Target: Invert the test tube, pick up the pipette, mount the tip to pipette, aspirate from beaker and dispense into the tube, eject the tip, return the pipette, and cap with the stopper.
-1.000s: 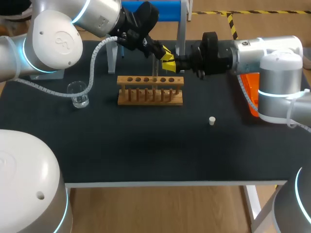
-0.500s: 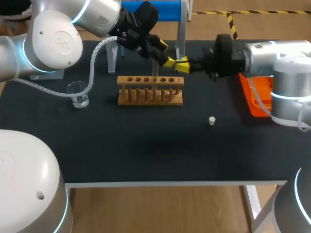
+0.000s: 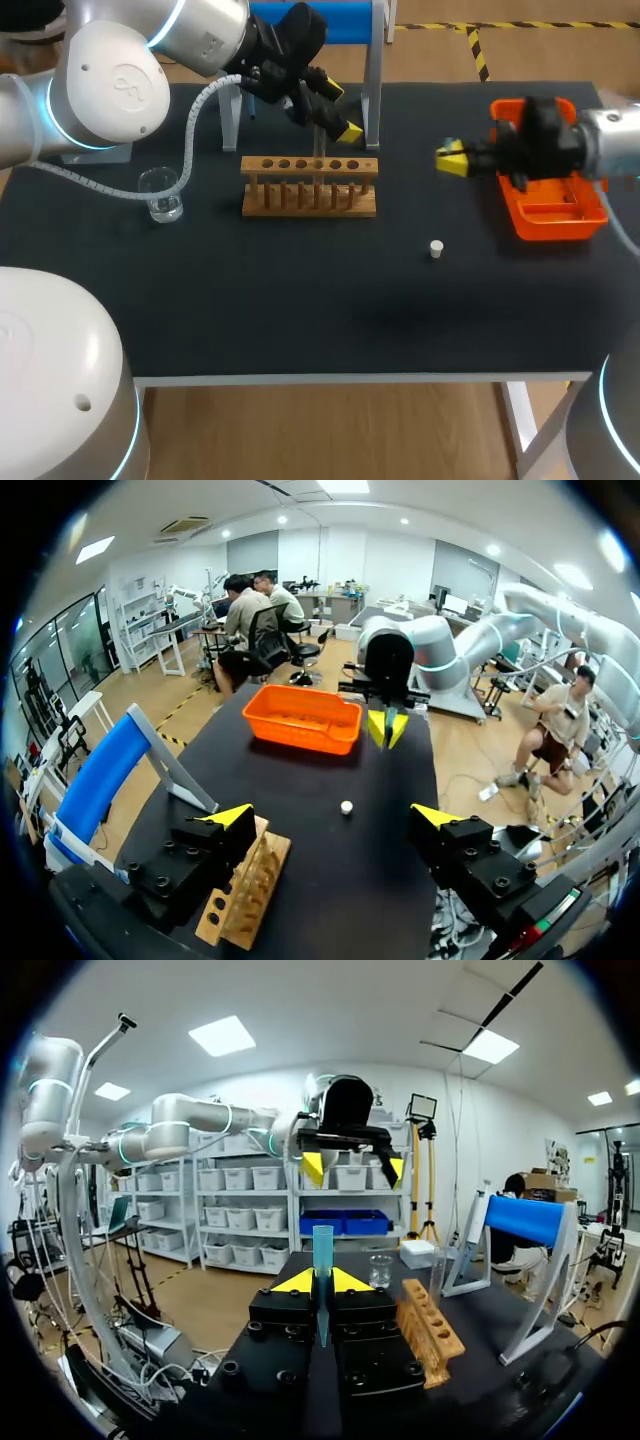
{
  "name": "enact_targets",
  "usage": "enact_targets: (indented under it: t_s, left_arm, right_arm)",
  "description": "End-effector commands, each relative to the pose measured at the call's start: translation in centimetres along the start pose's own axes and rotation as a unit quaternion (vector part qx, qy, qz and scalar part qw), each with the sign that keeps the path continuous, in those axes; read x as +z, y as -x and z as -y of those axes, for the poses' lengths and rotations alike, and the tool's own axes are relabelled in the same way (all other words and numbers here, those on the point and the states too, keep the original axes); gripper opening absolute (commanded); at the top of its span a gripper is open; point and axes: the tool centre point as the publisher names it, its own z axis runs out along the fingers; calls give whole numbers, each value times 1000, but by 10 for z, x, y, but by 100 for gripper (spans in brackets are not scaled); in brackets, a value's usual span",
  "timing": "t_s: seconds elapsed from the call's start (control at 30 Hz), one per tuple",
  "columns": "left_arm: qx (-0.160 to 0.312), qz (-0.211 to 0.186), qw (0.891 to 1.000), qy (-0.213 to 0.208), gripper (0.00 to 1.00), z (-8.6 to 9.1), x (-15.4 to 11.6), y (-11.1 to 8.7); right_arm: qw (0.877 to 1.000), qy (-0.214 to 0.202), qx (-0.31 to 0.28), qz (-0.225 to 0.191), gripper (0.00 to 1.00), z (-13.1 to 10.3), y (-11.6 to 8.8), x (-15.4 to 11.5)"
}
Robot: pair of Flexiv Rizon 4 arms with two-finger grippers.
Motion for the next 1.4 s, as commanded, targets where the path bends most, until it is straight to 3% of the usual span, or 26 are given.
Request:
enact_targets:
  t_s: [0.03, 0.47, 1.27, 1.4]
  left_arm:
    - [-1, -1, 1000, 3, 100, 1, -1, 0]
    - [-1, -1, 1000, 3, 100, 1, -1, 0]
    - [-1, -1, 1000, 3, 100, 1, -1, 0]
    - [-58, 52, 997, 21, 100, -32, -16, 24]
  right_arm:
    - [1000, 3, -5, 7, 0, 5, -14, -25]
    - [1000, 21, 18, -3, 0, 18, -24, -46]
    - [999, 28, 18, 4, 0, 21, -26, -48]
    - [999, 28, 18, 4, 0, 21, -26, -48]
